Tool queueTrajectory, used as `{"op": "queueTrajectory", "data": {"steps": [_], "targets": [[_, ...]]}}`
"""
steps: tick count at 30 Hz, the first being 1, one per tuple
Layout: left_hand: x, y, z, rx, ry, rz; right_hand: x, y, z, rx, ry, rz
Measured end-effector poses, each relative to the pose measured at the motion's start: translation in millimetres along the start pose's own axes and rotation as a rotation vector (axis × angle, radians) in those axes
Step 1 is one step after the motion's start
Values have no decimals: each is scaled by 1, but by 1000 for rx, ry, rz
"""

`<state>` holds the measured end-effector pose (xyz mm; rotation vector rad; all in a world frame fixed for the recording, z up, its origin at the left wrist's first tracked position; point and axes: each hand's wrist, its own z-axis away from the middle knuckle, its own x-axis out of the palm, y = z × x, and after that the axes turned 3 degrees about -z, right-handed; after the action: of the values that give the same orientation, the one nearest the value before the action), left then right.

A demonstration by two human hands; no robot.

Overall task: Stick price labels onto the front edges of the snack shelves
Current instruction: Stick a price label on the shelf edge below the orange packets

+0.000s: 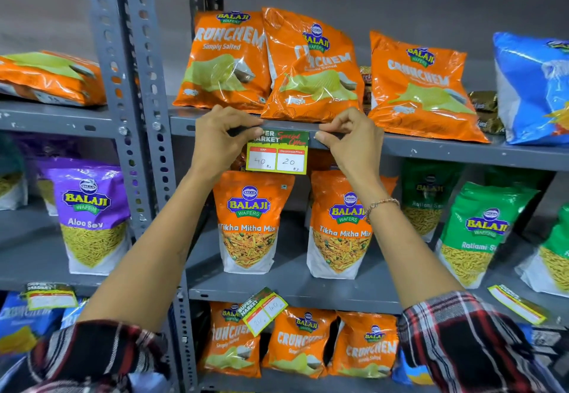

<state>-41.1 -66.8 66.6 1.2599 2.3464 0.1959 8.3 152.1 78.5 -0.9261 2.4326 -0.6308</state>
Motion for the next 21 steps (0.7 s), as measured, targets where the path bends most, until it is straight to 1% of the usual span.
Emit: {"op": "queueTrajectory", "data": {"steps": [3, 6, 10, 12, 21], "targets": [[-7, -9, 3, 48, -39, 21, -2, 2, 0, -18, 7, 5], [-10, -9, 7, 71, -100, -24, 3, -1, 2, -47, 14, 12], [-6, -8, 12, 105, -222, -161, 15, -8, 8, -102, -104, 192], [-6, -10, 12, 107, -224, -182, 15, -9, 10, -116, -131, 200], [0, -15, 17, 136, -192, -245, 14, -4, 12, -163, -121, 232]]}}
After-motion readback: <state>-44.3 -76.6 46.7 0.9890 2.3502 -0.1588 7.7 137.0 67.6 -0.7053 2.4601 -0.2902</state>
